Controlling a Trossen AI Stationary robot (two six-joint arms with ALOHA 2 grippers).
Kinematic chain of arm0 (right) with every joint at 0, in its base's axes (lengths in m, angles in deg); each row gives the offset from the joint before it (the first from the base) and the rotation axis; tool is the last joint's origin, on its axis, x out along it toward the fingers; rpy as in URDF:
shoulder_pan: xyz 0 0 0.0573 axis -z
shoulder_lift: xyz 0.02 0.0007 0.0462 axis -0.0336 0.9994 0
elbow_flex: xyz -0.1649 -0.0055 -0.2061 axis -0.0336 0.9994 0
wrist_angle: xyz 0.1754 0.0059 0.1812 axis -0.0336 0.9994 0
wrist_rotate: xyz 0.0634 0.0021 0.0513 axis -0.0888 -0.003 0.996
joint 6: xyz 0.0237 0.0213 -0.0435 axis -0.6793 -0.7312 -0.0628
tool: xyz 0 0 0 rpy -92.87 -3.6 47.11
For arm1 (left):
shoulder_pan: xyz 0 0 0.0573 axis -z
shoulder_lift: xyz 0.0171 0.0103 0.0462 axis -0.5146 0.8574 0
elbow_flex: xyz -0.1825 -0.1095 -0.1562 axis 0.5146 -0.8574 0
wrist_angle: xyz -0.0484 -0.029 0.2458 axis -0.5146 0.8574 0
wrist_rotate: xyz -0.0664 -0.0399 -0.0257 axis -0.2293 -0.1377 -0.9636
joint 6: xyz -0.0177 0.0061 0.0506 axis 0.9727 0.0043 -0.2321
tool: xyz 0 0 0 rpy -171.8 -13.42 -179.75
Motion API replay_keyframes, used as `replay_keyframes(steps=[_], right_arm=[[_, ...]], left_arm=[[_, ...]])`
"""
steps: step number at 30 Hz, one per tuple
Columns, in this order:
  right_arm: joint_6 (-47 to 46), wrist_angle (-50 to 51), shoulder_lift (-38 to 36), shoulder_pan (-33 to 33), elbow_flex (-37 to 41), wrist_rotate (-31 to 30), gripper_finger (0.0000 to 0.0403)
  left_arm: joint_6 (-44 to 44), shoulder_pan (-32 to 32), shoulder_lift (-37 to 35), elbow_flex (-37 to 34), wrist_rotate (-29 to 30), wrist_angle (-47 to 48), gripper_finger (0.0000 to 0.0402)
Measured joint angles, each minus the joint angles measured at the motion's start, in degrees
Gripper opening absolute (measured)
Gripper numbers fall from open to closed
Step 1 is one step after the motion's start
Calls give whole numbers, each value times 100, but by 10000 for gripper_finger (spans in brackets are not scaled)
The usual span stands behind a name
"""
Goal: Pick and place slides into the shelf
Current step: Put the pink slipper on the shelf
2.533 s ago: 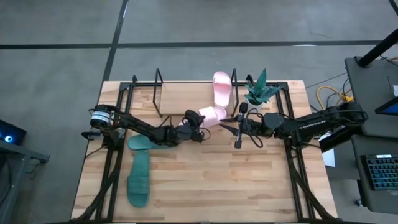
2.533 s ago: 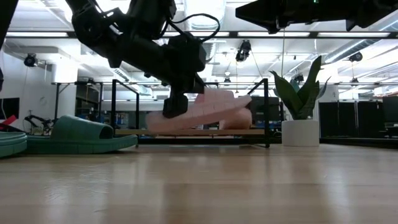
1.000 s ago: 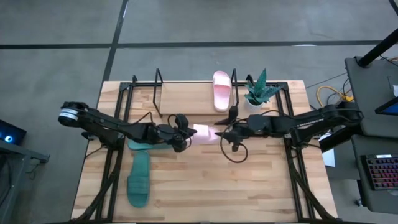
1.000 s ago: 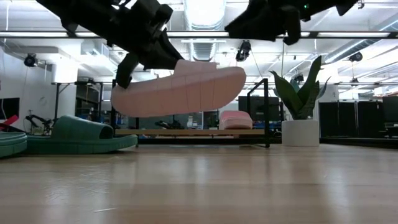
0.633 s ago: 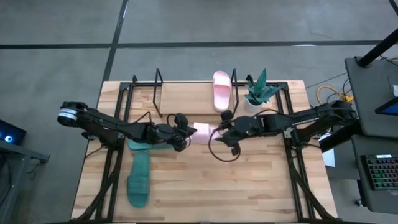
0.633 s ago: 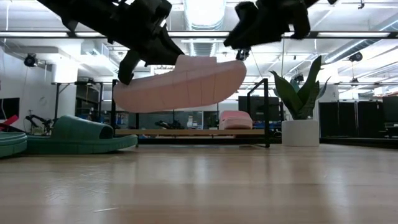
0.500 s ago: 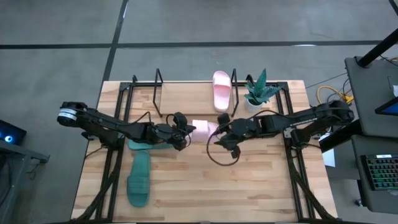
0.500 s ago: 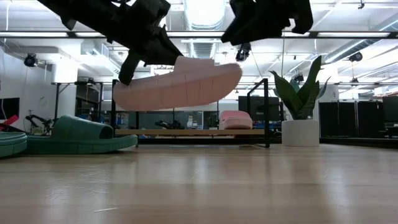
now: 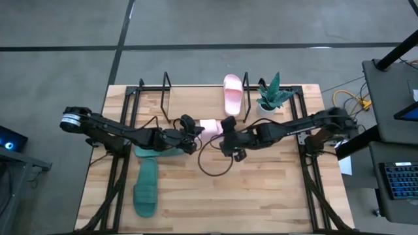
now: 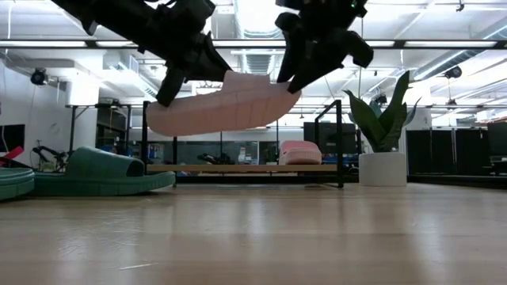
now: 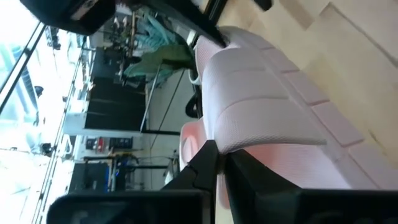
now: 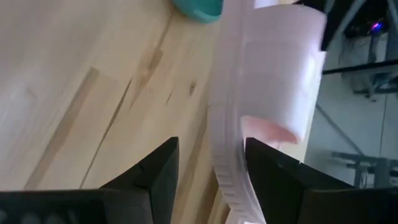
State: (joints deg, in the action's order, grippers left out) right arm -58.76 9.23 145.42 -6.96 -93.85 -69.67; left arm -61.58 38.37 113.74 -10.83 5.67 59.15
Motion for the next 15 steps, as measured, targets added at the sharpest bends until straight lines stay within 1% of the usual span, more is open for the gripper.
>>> replay_keyframes(steps=[3, 7, 9, 15], right_arm=[[-32, 129, 183, 0, -194, -139, 175], [-5, 124, 376, -4, -333, -958, 169], [-4, 139, 426, 0, -363, -1208, 165], [-123, 141, 421, -2, -361, -1269, 147]], left_arm=[[9, -4, 0, 0, 145, 15, 1], [51, -4, 0, 26, 155, -9, 1], [68, -4, -1, 30, 187, -13, 1], [125, -7, -4, 31, 216, -13, 1]])
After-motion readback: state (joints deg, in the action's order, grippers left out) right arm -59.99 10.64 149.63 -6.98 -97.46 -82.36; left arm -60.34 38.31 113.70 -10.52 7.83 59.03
